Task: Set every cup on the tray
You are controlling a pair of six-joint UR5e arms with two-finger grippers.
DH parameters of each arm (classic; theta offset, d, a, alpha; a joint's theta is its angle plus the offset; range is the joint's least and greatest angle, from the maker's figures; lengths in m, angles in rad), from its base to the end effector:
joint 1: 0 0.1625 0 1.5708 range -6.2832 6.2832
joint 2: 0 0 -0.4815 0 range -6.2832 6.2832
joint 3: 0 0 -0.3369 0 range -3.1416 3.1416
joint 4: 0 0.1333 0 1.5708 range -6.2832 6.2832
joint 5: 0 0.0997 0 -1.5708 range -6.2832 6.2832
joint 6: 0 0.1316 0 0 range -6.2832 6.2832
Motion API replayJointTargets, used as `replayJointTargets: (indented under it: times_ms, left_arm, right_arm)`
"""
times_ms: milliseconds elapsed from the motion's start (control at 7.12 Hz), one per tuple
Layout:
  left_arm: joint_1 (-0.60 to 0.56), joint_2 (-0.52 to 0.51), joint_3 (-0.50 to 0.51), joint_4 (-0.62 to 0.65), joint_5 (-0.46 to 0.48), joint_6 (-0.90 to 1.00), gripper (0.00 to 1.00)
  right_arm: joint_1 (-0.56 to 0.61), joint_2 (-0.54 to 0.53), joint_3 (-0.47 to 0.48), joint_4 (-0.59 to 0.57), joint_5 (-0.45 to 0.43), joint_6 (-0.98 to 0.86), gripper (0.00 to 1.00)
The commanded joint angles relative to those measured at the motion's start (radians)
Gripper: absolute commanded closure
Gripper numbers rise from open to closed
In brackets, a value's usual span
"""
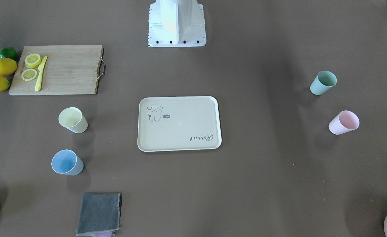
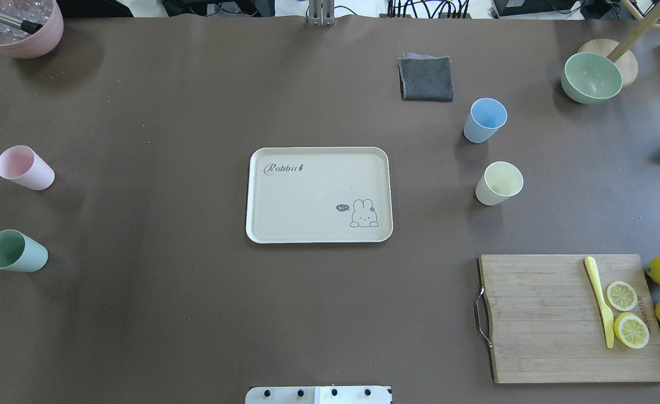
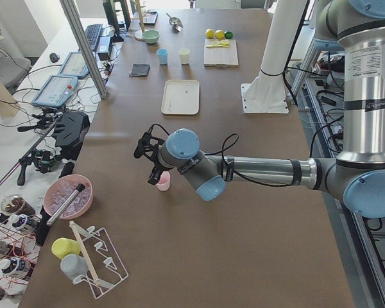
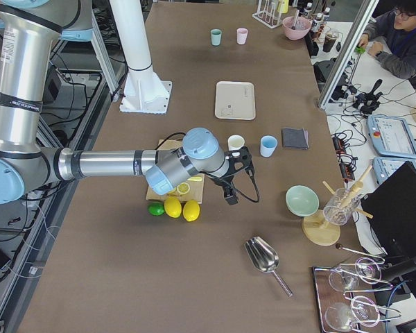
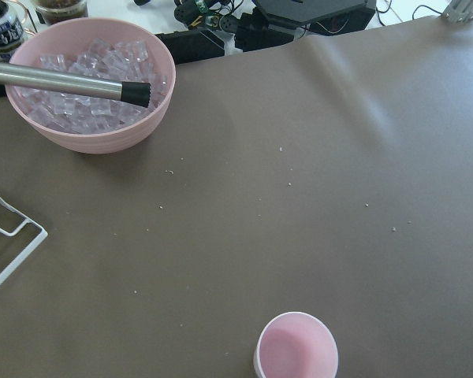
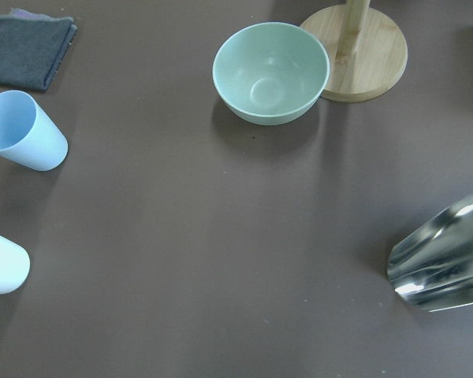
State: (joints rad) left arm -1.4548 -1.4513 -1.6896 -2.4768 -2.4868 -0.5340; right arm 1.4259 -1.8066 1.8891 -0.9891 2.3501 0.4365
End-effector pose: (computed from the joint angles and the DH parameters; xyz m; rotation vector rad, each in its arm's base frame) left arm 0.0180 -0.4047 0.6119 0.5195 1.0655 0.0463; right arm -0.0115 -0.3616 0.6152 0.3872 -0.8961 0.0094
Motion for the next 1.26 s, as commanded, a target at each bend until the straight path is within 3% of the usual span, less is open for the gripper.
replayJointTargets:
  times_ms: [0,140,562,702,843,1124]
  left_arm:
    - [0.144,0.098,-0.053,-0.067,0.116,-0.11,0.02]
    - [0.222,0.126,-0.086,-0.063,0.182,-0.163,0.02]
    - [0.396,0.167,-0.094,-0.06,0.334,-0.202,0.03]
    - [0.46,0.193,-0.094,-0.06,0.385,-0.196,0.03]
    - [0.517,0.216,-0.094,-0.06,0.422,-0.195,0.06]
    - [0.582,0.242,-0.094,-0.062,0.431,-0.192,0.23]
  right_arm:
    - [-0.216,0.003,0.082,0.001,-0.174,0.303,0.0]
    - [-0.281,0.021,0.09,-0.019,-0.23,0.35,0.0]
    - [-0.381,0.127,0.13,-0.267,-0.328,0.355,0.0]
    - [-0.393,0.13,0.128,-0.269,-0.337,0.355,0.0]
    - [-0.394,0.13,0.13,-0.269,-0.336,0.355,0.0]
    - [-0.398,0.128,0.128,-0.267,-0.341,0.355,0.0]
